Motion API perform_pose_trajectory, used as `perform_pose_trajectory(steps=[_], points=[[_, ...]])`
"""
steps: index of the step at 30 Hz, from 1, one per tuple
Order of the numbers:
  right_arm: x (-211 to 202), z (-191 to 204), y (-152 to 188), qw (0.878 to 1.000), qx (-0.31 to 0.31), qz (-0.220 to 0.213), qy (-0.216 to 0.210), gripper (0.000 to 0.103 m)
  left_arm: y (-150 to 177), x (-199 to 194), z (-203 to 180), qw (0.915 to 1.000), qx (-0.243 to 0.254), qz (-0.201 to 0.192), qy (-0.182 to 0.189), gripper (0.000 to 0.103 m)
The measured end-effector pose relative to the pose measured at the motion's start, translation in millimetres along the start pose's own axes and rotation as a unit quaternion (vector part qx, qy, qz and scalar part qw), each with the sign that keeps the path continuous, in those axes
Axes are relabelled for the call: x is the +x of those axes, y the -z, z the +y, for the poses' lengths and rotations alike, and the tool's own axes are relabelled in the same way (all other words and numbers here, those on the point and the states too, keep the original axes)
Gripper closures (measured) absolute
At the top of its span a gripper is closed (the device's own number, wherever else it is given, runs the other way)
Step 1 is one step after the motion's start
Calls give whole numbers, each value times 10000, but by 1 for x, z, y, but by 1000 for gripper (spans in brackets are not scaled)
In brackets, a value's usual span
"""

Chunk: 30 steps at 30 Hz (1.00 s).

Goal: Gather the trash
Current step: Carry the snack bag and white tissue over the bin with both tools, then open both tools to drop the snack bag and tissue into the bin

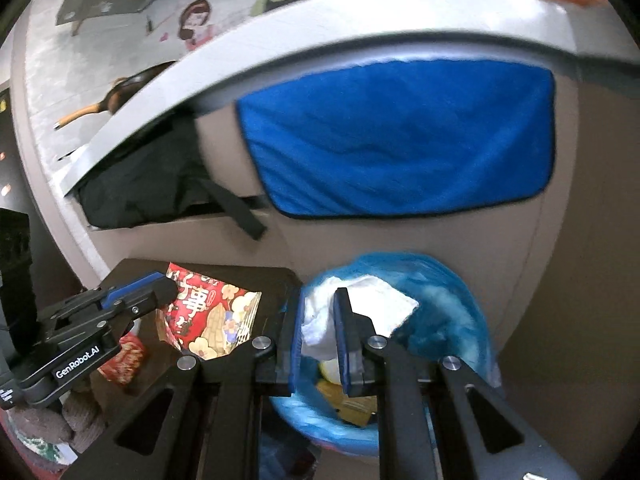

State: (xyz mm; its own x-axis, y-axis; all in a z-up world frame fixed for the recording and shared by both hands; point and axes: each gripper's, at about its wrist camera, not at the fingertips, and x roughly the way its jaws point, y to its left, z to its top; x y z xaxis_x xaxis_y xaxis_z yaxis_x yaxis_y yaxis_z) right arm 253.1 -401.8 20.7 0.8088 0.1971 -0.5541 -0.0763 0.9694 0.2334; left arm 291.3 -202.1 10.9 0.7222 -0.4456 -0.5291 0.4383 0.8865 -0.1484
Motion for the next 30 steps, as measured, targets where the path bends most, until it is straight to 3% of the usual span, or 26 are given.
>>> perform_pose_trajectory(steps=[9, 19, 21, 23, 25, 26, 30], points=[[31, -47, 15, 9984, 505, 247, -29, 90, 7, 55, -19, 9991, 90, 380, 155, 88], [55, -62, 21, 9970, 646, 417, -60, 90, 13, 96, -18, 9975, 13, 685, 194, 87], [58, -63, 22, 9969, 634, 453, -68, 85, 14, 101, -16, 9967, -46, 762, 275, 83], [59, -63, 23, 9968, 638, 480, -59, 78, 14, 106, -9, 9948, -262, 861, 485, 62], [57, -61, 24, 9971, 621, 439, 30, 60, 13, 105, -1, 9939, -479, 816, 559, 49], [55, -60, 25, 9972, 621, 405, 52, 55, 12, 102, 2, 9941, -515, 775, 554, 49], [50, -58, 23, 9972, 644, 375, 90, 54, 4, 84, 16, 9940, -724, 646, 503, 48]])
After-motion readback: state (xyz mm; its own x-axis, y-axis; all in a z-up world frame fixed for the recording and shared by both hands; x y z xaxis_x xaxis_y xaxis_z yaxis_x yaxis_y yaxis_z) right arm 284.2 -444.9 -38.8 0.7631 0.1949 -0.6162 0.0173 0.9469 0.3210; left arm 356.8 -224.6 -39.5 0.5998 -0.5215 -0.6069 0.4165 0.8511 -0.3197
